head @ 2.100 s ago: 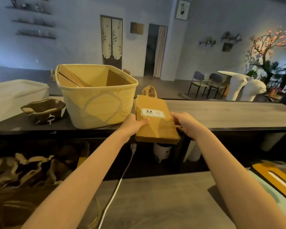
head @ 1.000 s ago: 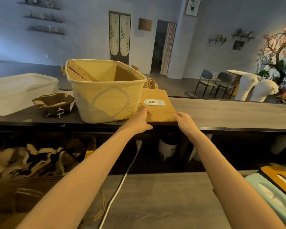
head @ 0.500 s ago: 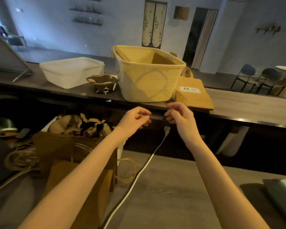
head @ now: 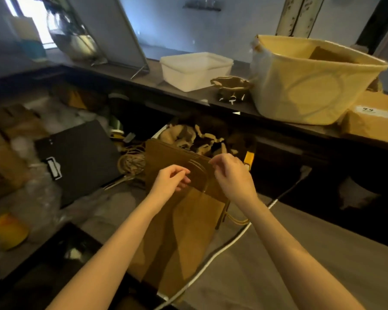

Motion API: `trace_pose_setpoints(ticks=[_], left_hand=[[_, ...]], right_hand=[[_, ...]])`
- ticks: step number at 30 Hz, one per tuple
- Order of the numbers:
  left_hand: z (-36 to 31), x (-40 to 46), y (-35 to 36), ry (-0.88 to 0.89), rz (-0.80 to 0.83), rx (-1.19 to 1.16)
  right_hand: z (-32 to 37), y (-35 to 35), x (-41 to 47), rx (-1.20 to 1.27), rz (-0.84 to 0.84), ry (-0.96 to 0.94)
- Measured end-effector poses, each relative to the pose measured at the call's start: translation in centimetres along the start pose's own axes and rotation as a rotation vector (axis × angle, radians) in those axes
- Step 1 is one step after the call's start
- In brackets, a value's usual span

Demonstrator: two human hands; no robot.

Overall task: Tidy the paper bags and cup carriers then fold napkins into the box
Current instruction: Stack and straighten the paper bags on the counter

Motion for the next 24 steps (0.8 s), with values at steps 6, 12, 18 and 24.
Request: trace_pose_setpoints(ticks=[6, 12, 18, 24], left_hand=[[2.6, -0.4, -2.5, -0.120, -0.070, -0.034], [4.6, -0.6, -3.7, -0.182, -0.089, -0.066], [4.9, -0.4, -3.9, -0.156, -0.093, -0.066], [4.5, 0.1, -4.6, -0.031, -0.107, 0.103]], right_hand=[[2.2, 4.9, -1.3, -0.155, 0.063, -0.073], [1.6, 5.4, -1.6, -0.139, -0.091, 0.100], [1.6, 5.9, -0.6, -0.216, -0.040, 0.158], [1.1, 5.1, -0.1, -0.262, -0.015, 0.158]])
Point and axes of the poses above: each hand's wrist, its own x-axis towards the middle knuckle, its own y-axis out of the palm, z = x × y, the point moved 3 cm from there along x, towards the middle knuckle, and after that the axes turned 1 degree about -y, right-handed, at the moved point
